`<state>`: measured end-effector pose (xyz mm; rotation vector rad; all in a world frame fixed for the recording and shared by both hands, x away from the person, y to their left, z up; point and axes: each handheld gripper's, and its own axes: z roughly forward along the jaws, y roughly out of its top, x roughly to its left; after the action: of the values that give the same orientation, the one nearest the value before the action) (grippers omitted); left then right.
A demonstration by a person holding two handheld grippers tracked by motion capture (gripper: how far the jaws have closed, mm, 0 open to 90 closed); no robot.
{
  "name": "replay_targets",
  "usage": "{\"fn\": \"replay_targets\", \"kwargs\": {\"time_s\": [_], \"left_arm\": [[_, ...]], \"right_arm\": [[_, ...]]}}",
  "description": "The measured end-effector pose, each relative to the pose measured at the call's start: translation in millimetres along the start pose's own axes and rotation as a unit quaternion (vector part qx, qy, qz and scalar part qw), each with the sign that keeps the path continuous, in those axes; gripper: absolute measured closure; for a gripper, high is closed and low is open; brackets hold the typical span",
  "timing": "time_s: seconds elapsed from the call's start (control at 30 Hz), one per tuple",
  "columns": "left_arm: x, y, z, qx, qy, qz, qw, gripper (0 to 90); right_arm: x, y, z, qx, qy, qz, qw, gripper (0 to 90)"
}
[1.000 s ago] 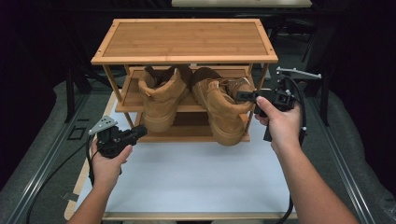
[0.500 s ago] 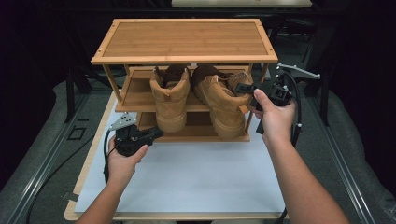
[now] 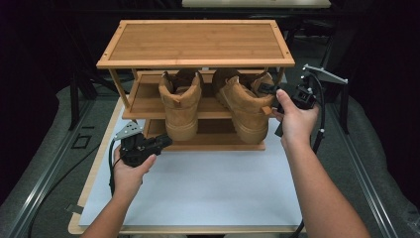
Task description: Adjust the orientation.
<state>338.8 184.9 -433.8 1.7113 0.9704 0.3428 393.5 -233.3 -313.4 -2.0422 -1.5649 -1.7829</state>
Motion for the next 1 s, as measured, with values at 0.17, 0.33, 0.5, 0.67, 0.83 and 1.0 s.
{"fn": "replay_targets", "kwargs": {"time_s": [0.17, 0.33, 0.5, 0.67, 0.83, 1.0], "left_arm": [[0.4, 0.2, 1.5, 0.000, -0.002, -0.006, 1.0000, 74.9], [0.9, 0.6, 2.3, 0.000, -0.003, -0.008, 1.0000, 74.9], [-2.2, 1.8, 5.8, 0.000, -0.009, -0.006, 0.9999, 74.9], [-2.5, 2.6, 8.2, 0.000, -0.016, -0.013, 0.9998, 74.8], [-3.3, 3.5, 9.1, -0.001, -0.011, -0.016, 0.9998, 74.8], [-2.3, 1.6, 8.4, 0.001, -0.011, -0.019, 0.9998, 74.7]], "right_arm": [[3.6, -1.6, 8.9, -0.006, -0.002, 0.009, 0.9999, 78.5], [17.2, -9.3, 22.8, -0.013, 0.018, 0.010, 0.9997, 77.8], [25.8, -18.4, 30.5, -0.010, 0.028, 0.013, 0.9995, 76.5], [29.8, -28.1, 34.6, 0.023, 0.052, 0.017, 0.9983, 73.6], [39.9, -40.9, 45.5, 0.050, 0.060, -0.023, 0.9967, 72.5], [39.7, -48.8, 49.4, 0.049, 0.068, -0.043, 0.9955, 69.5]]}}
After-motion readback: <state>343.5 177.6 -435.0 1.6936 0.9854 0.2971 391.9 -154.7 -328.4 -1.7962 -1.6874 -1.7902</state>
